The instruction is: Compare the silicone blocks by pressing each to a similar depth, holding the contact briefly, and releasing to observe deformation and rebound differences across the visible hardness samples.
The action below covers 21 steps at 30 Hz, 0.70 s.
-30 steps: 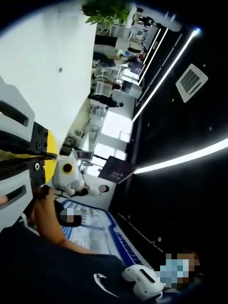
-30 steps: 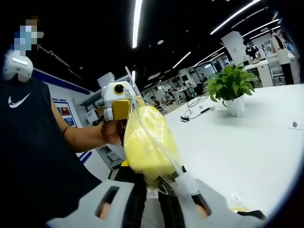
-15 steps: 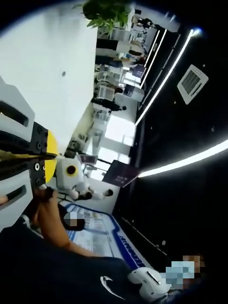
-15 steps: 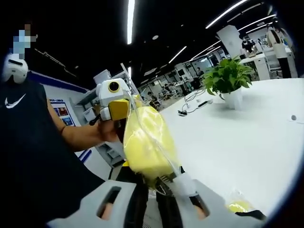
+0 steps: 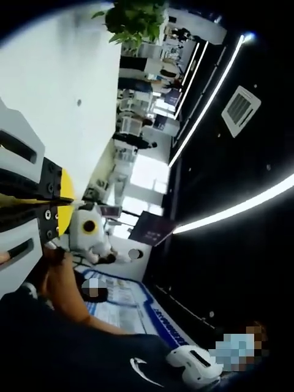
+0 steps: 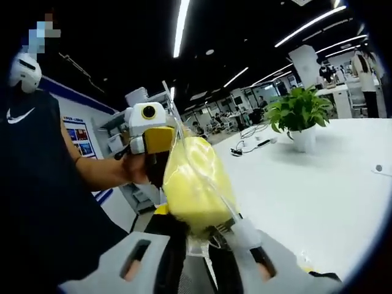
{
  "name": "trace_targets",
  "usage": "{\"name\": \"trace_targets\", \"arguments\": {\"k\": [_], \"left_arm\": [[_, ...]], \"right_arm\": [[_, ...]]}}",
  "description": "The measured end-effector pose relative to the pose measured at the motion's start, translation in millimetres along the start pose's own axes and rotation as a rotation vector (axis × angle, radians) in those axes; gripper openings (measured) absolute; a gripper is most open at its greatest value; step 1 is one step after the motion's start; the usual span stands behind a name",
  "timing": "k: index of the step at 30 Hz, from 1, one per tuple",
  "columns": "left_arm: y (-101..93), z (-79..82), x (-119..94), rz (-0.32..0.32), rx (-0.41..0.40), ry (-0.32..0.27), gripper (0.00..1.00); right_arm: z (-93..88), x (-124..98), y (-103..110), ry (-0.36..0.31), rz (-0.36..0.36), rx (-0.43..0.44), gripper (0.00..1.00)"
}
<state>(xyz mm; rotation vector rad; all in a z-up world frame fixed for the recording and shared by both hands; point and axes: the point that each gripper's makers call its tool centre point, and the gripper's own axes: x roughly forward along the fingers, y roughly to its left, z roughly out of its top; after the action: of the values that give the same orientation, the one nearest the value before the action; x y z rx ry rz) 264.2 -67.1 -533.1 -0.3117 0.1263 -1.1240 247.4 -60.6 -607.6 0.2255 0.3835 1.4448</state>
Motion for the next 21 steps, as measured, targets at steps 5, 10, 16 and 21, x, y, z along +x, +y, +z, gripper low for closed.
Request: {"name": "trace_targets", "arguments": {"k": [5, 10, 16, 21], "left_arm": [[5.8, 2.1, -1, 0.029, -0.014, -0.020, 0.00], [9.6, 1.1, -4, 0.031, -0.055, -0.020, 0.00], [14.5, 5.6, -9, 0.047, -0.055, -0.062, 0.00], [25.2, 11.9, -10, 0.074, -0.069, -0.090, 0.00]], "right_arm": [[1.4, -4, -7, -0.020, -0.044, -0.006, 0.27], [-6.1, -12, -8, 0.000, -0.061, -0.009, 0.25], [-14.0, -33, -19, -0.034, -0.124, 0.040, 0.27], [-15.4, -61, -28, -0.058, -0.192, 0.058, 0.26]]}}
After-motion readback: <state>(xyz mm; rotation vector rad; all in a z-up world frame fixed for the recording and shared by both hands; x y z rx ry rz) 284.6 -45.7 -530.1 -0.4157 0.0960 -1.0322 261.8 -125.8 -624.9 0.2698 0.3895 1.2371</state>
